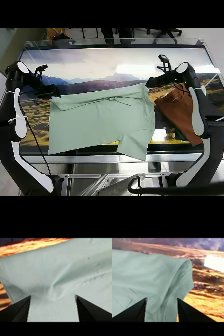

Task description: Fold the shirts.

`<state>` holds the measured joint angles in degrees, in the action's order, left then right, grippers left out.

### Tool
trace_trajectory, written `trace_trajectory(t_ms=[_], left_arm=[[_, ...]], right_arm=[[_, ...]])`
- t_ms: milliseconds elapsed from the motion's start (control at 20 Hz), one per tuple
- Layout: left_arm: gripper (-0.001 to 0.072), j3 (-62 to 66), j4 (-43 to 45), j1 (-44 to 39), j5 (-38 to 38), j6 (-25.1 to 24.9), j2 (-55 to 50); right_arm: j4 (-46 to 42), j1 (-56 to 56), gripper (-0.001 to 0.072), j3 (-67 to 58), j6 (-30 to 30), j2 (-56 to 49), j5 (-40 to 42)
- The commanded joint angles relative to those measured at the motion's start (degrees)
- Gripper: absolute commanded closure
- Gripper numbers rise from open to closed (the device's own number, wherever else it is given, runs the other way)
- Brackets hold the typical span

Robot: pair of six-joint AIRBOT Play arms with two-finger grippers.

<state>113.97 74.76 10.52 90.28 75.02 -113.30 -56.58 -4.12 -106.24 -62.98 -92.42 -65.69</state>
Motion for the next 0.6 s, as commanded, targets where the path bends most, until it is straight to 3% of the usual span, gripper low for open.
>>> trace_trajectory(t_ms=[0,150,250,300,550], left_arm=[[0.0101,-4.42,-2.89,2.75,3.89,2.97,4.61],[0.0101,-20.17,-4.31,7.76,4.59,2.27,13.73],[0.0101,-32.74,-4.28,11.93,3.69,1.44,20.41],[0.0101,-38.16,-4.26,14.01,3.34,1.29,23.1],[0.0101,-57.64,-3.89,22.4,-1.42,-0.68,30.71]], right_arm=[[-0.17,-3.39,0.028,0.11,-2.62,4.07,-6.38],[2.01,-6.73,0.0283,1.6,-3.69,5.05,-13.14],[6.6,-8.59,0.0292,4.87,-3.34,5.95,-14.12],[8.37,-9.07,0.0356,6.45,-2.97,6.4,-14.14],[9.99,-9.35,0.035,10.36,-2.43,8.26,-14.45]])
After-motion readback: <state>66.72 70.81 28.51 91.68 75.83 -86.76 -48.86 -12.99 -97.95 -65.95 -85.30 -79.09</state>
